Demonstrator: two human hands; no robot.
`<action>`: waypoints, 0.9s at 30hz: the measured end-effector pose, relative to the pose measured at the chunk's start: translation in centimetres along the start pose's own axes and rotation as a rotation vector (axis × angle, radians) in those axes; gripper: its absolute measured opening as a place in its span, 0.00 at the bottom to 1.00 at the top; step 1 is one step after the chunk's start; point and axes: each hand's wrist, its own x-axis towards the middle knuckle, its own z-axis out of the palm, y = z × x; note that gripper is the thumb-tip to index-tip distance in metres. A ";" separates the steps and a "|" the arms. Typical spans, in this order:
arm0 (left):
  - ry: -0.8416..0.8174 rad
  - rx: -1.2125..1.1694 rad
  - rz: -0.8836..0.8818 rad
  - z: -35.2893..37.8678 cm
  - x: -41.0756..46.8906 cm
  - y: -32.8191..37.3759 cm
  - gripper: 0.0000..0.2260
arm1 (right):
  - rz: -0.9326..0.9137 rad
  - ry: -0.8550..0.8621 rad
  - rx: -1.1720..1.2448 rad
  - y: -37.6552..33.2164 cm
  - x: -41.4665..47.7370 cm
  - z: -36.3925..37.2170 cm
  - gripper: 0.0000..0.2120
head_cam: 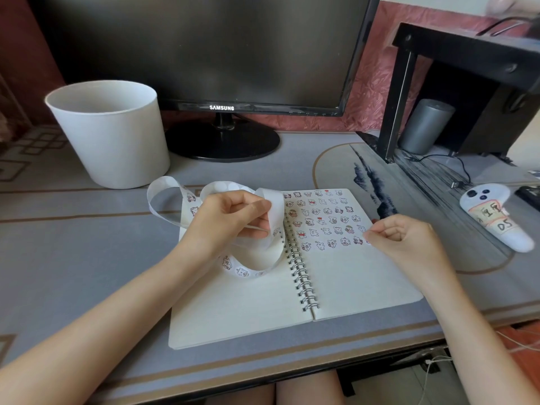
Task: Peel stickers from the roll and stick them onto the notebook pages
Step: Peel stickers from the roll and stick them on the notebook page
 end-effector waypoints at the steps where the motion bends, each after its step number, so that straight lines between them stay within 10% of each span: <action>1: -0.001 0.000 -0.001 0.0 0.0 0.0 0.05 | -0.005 -0.002 0.002 0.0 0.0 0.0 0.04; 27: -0.001 -0.009 -0.013 0.0 -0.1 0.1 0.05 | 0.027 0.005 0.079 1.0 0.5 -0.3 0.09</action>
